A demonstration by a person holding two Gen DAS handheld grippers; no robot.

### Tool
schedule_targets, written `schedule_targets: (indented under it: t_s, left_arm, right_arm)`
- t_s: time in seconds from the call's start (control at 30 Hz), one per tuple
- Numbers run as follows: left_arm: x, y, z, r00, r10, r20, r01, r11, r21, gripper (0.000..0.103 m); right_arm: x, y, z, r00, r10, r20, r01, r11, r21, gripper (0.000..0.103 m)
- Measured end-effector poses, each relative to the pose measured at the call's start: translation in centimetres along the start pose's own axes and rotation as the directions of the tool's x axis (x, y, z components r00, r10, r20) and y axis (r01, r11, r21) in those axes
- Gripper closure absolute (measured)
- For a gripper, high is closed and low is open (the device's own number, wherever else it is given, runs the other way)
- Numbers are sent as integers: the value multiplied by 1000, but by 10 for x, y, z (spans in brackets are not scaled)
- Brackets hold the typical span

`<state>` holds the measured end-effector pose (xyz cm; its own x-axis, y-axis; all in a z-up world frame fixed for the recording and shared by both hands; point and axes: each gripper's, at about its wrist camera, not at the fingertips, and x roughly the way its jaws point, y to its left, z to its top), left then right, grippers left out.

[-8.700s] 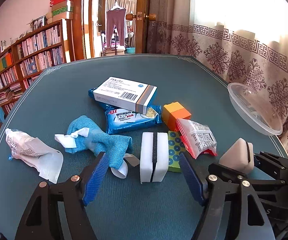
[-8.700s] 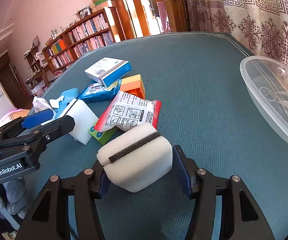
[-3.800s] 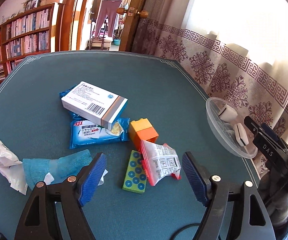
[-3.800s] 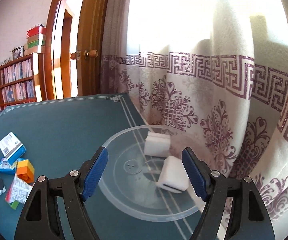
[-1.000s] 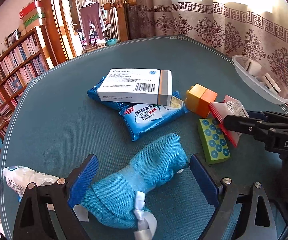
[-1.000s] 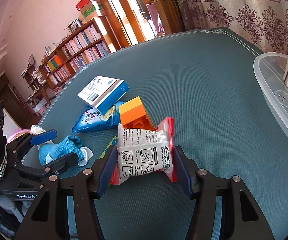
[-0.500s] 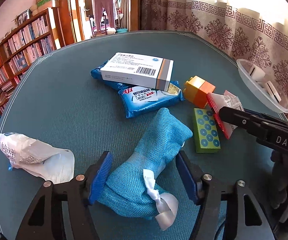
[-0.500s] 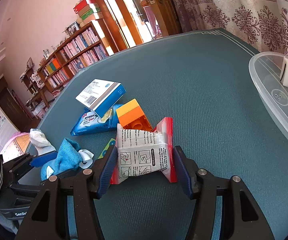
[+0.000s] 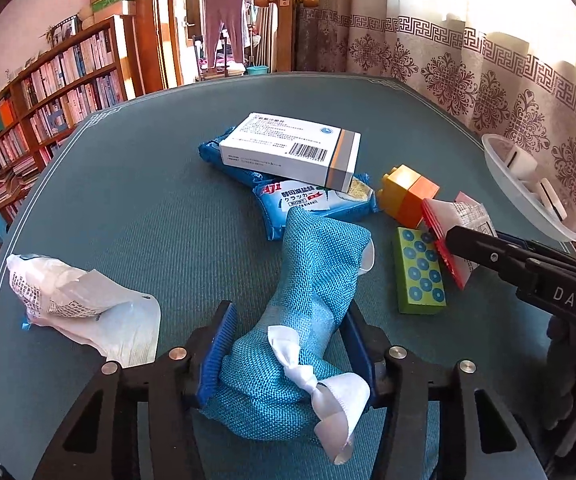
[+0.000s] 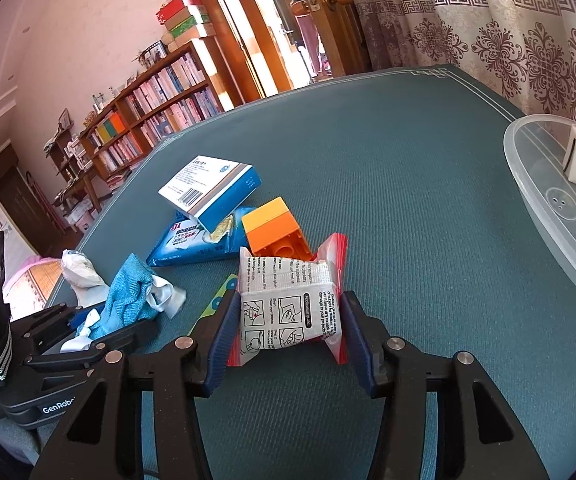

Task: Organize objects
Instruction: 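Grasp the red-edged snack packet with the right gripper while the left gripper grasps the blue towel, then carry the snack packet into the bowl with the right gripper while the left gripper carries the towel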

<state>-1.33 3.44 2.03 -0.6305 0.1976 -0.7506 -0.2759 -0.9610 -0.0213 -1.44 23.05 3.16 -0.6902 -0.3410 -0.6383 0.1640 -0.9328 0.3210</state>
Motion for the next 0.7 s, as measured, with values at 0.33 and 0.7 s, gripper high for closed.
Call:
schedule_targets:
  t_s: [0.33,0.7]
  left_arm:
    - [-23,-17,9,998,-34,53,34,999,12,47]
    - [-26,-49,22,994,-86,73,83,995,53,47]
  right_arm:
    - [-18,-7,-1,998,-18,57,17,1000,17,52]
    - [-64,-46,8,976,-125,177,107,989,106,52]
